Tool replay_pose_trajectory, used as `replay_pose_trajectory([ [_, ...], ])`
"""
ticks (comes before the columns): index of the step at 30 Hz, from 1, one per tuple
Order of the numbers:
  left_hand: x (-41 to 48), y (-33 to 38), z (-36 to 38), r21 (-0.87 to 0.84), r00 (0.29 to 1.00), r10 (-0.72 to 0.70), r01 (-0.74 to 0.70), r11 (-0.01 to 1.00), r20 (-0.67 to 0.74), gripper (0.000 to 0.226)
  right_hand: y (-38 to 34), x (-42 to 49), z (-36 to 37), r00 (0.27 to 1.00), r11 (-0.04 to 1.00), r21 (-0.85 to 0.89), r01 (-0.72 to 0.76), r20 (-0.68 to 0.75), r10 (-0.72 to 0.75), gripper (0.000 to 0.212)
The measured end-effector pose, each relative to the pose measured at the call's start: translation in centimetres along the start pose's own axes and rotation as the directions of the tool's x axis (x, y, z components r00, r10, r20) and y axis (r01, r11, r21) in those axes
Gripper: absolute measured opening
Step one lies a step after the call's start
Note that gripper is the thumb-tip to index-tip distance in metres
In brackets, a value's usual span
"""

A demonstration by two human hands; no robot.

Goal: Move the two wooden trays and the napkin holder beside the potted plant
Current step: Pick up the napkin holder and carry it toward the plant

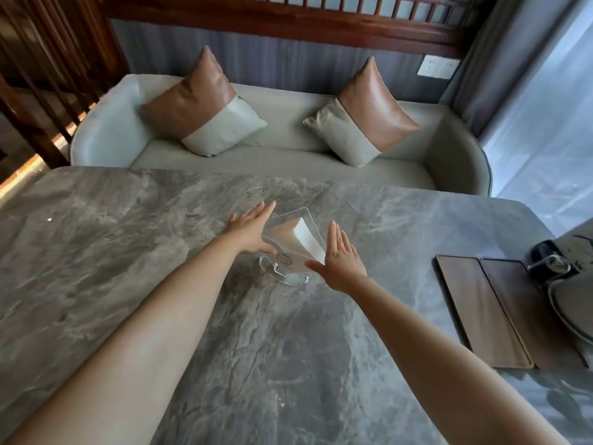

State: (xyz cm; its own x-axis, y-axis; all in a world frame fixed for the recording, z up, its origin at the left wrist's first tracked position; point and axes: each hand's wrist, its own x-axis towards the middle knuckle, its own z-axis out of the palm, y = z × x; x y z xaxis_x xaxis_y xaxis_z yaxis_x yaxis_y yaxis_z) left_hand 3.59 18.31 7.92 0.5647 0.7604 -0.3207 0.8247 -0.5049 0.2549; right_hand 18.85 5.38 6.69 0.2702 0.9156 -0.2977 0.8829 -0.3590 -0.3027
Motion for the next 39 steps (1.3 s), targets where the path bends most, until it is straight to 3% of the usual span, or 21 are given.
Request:
replay_pose_trajectory([
  [10, 0.6, 1.3, 0.7, -0.154, 1.000, -0.008, 0.010, 0.988, 0.008, 0.087, -0.5, -0.3, 1.1, 0.996, 0.950, 0.301, -0.081, -0.007, 0.087, 0.068],
  [21, -2.7, 6.0, -1.4, -0.140, 0.999, 0.018, -0.023, 0.990, -0.036, 0.089, 2.0, -4.5, -2.8, 0.991, 0.921, 0.388, -0.030, -0.108, 0.078, 0.061],
  [31, -3.4, 20.7, -2.6, -0.091, 0.965, 0.246, -0.254, 0.963, -0.090, 0.090, 12.9, -12.4, -9.5, 0.939, 0.907, 0.412, -0.089, -0.269, 0.214, 0.066],
  [39, -4.4, 36.1, 1.3, -0.044, 0.892, 0.451, -0.452, 0.891, -0.031, 0.089, 25.3, -21.3, -11.6, 0.853, 0.870, 0.435, -0.231, -0.339, 0.396, 0.065],
])
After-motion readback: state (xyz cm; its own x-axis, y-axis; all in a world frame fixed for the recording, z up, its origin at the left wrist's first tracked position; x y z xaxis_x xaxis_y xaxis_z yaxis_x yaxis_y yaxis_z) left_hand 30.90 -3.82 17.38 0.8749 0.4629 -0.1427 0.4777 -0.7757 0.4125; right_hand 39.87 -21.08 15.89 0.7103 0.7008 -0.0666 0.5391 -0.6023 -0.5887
